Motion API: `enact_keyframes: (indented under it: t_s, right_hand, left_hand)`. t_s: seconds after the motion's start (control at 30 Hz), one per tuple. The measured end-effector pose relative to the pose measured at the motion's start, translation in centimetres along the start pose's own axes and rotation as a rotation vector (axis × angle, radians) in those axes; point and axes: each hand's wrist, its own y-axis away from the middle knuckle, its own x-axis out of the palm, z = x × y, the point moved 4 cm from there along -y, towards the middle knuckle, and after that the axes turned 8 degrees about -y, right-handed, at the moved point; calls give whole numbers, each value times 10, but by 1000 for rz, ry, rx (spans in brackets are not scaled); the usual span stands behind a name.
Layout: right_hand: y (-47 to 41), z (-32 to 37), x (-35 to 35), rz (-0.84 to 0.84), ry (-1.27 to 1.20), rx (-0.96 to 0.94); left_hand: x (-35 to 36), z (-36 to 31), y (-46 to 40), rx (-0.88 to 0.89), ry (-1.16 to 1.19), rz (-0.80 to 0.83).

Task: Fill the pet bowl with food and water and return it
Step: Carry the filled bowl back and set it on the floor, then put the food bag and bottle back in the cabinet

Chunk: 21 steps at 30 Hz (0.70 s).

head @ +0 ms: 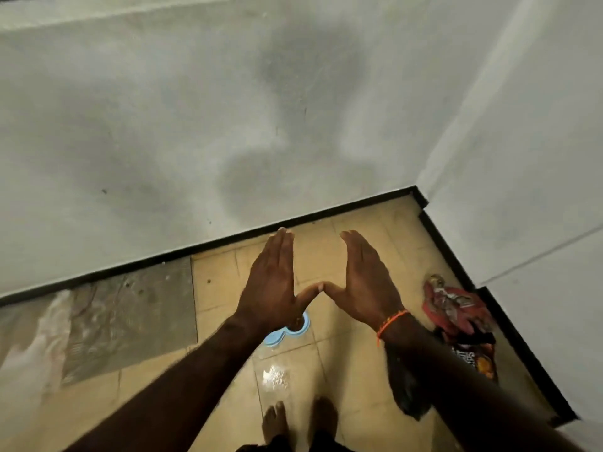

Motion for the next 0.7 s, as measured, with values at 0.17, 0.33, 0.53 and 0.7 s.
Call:
enact_keyframes:
  t_s: [0.17,0.33,0.53,0.7]
  right_hand:
    - [42,17,-103,-210,9,76]
    - [93,29,-180,-437,59,162]
    - [176,45,-228,-656,123,337]
    - [256,57,-251,-835,193,480]
  left_hand:
    - [-68,-59,-9,139,17,-81]
    - [-118,-117,-25,367,18,-130]
    - [-152,-195,-22,639,55,-132]
    - [-160,-261,3,844,148,-108]
